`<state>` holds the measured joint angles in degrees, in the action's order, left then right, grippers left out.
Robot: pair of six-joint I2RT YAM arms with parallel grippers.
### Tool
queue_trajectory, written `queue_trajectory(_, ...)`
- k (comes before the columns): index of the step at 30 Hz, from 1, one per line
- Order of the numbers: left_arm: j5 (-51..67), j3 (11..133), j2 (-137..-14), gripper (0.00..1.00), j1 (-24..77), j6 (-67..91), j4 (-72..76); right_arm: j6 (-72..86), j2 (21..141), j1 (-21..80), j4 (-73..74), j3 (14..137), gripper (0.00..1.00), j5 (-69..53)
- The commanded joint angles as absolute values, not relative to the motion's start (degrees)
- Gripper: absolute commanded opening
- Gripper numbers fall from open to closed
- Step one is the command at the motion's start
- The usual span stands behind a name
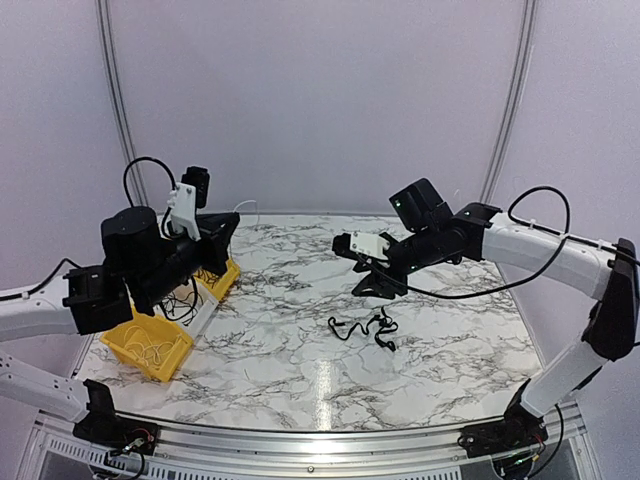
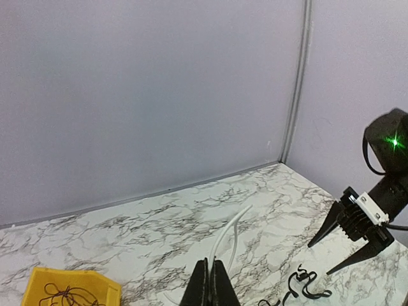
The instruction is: Untangle the cables
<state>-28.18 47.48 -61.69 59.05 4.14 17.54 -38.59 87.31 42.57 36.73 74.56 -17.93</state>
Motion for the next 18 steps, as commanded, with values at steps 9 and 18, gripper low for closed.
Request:
queue_trajectory(9,-51.67,61.96,-47.55,0.0,58.45,34.41,-41.93,-37.7,88.66,39.73,29.14,69.38,0.55,-20.05)
queue_trajectory(18,-57.48,61.68,-38.15,0.0,58.28,55.71,-66.22,-38.42,89.47,39.73,29.18,68.64,0.55,-20.16)
